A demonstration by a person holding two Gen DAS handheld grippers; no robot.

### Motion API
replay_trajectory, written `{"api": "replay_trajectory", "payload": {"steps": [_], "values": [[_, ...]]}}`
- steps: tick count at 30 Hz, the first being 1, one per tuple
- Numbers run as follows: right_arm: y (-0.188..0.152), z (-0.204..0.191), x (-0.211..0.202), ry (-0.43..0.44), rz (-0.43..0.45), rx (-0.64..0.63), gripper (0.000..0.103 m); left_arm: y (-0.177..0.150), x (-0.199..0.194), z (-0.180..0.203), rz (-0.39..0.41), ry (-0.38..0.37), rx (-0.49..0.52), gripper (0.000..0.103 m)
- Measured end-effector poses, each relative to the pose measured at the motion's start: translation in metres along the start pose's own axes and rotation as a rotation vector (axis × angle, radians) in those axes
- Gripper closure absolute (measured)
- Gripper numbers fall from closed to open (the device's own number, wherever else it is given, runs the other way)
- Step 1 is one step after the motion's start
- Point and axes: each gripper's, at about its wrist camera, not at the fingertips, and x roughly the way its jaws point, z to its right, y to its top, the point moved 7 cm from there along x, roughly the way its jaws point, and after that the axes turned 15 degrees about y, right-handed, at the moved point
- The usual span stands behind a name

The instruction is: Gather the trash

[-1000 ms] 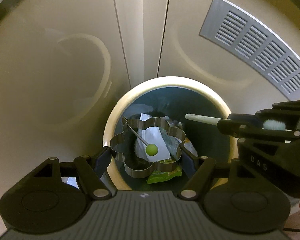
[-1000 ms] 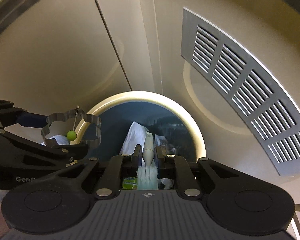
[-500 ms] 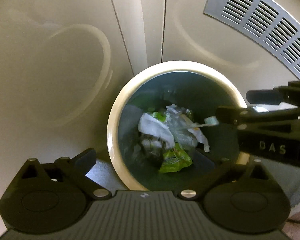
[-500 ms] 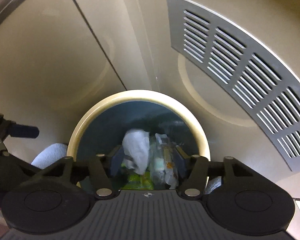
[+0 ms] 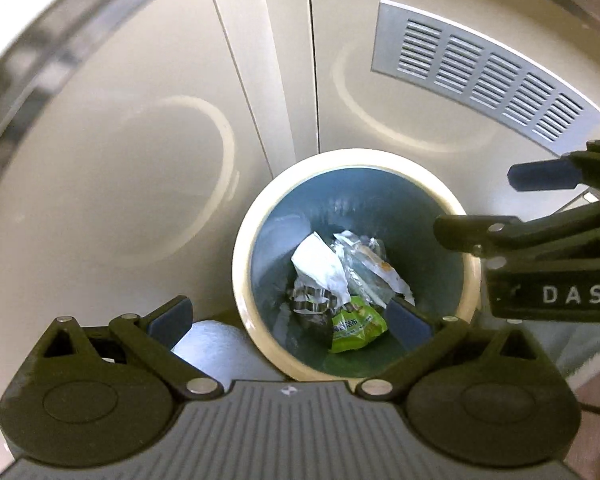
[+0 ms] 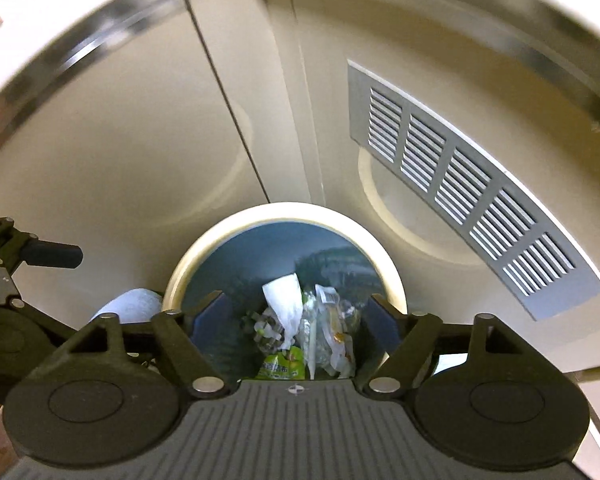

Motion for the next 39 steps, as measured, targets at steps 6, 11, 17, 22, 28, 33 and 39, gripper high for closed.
{"api": "replay_trajectory", "payload": {"steps": [6, 11, 17, 22, 28, 33, 39], "values": [[-0.007, -0.015, -0.033, -0.026, 0.082, -0.033, 0.02, -0.02, -0.019, -0.01, 0.017, 0.056, -0.068, 0.0], [-0.012, -0.017, -0.056, -0.071, 0.136, -0.024, 0.016, -0.028, -0.036, -0.023, 0.044, 0.094, -0.145, 0.0], [-0.023, -0.018, -0.045, -0.123, 0.023, -0.03, 0.012, -0.026, -0.051, -0.036, 0.066, 0.089, -0.204, 0.0], [-0.028, -0.022, -0.04, -0.135, -0.019, -0.062, 0.01, -0.024, -0.055, -0.036, 0.07, 0.089, -0.2, 0.0], [-0.03, -0.023, -0.048, -0.138, 0.001, -0.079, 0.008, -0.025, -0.051, -0.041, 0.012, 0.048, -0.224, 0.0], [-0.027, -0.028, -0.054, -0.157, 0.053, -0.135, 0.001, -0.02, -0.042, -0.041, -0.02, 0.032, -0.214, 0.0], [-0.033, -0.026, -0.041, -0.166, -0.017, -0.145, 0.0, -0.026, -0.019, -0.032, -0.135, 0.006, -0.271, 0.0]]}}
